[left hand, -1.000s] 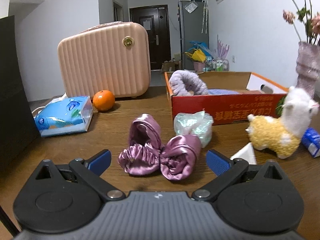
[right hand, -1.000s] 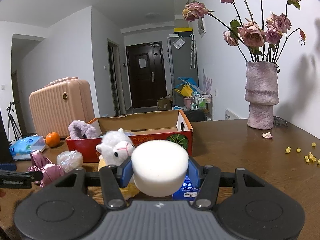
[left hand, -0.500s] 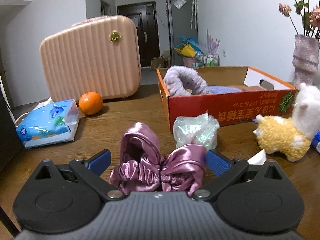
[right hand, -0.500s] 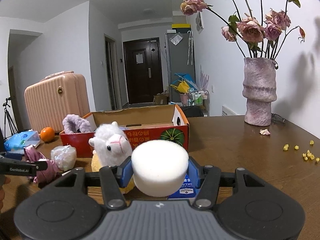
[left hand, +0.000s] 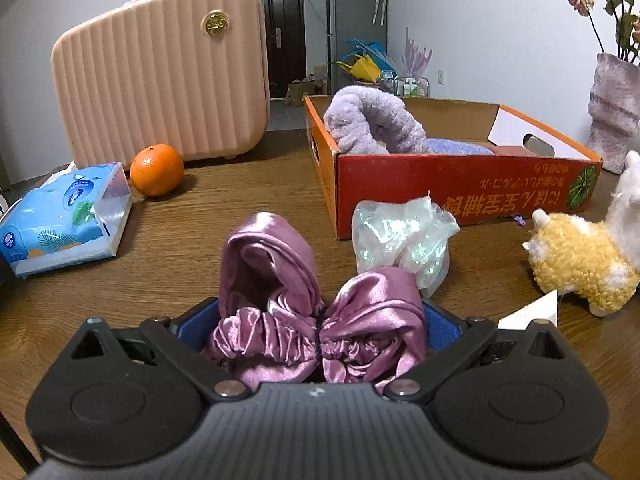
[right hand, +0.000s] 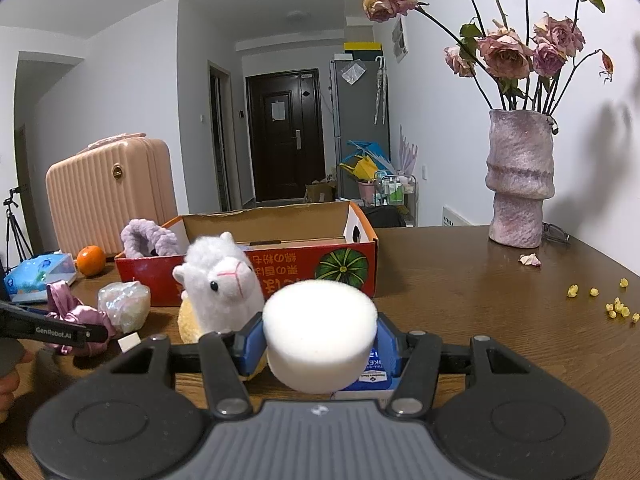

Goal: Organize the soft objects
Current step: 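Grasp the pink satin scrunchies with the left tool while the right tool holds the sponge, then carry the scrunchies and white sponge in both tools over the cardboard box, then open the left tool dropping the scrunchies while the right tool lowers the sponge into the box, then move both tools back from the box toward the objects on the table, then close the right tool on the blue handkerchief pack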

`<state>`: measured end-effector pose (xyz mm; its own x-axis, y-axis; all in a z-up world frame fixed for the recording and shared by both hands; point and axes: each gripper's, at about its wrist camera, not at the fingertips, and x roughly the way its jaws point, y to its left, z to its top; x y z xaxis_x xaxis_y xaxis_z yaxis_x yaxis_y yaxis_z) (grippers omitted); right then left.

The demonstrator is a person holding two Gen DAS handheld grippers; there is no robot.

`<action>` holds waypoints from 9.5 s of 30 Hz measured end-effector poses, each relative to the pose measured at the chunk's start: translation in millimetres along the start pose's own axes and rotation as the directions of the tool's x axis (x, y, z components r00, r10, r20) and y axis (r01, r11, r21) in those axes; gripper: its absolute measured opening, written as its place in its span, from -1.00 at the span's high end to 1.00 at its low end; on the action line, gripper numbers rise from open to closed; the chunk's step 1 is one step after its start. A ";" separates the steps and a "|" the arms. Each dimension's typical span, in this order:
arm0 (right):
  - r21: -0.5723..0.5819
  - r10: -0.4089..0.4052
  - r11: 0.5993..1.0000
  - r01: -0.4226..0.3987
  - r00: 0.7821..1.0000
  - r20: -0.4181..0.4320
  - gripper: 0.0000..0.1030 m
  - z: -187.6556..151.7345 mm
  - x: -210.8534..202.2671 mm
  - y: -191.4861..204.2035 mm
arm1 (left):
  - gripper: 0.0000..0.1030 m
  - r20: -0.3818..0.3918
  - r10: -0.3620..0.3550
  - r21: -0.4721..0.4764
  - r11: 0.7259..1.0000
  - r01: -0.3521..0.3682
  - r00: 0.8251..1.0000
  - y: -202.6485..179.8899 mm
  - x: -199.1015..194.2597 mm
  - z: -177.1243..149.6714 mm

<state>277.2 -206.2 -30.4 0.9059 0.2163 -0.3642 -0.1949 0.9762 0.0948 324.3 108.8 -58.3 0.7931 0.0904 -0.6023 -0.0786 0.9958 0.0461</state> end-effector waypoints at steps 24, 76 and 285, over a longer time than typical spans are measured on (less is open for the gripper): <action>0.002 0.041 0.999 -0.041 0.998 0.055 -0.07 4.9 -14.4 1.3 | -0.17 0.168 0.039 -0.083 0.996 -0.025 0.985 -9.9 -64.5 -9.3; -0.017 0.062 0.998 -0.060 0.987 0.147 -0.08 23.9 -3.8 -4.5 | -0.17 0.301 -0.065 -0.065 0.994 0.088 0.951 -69.3 -104.1 9.7; -0.079 -0.055 0.996 0.038 0.974 -0.218 -0.74 -8.6 65.2 -27.1 | -1.00 0.194 -0.034 -0.085 0.995 0.051 0.980 -89.9 -109.0 -22.5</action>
<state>338.3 -218.4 -64.7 0.8112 0.1603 -0.5624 -0.1891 0.9819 0.0071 231.3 9.2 -14.7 0.8974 0.0574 -0.4375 -0.0891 0.9947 -0.0523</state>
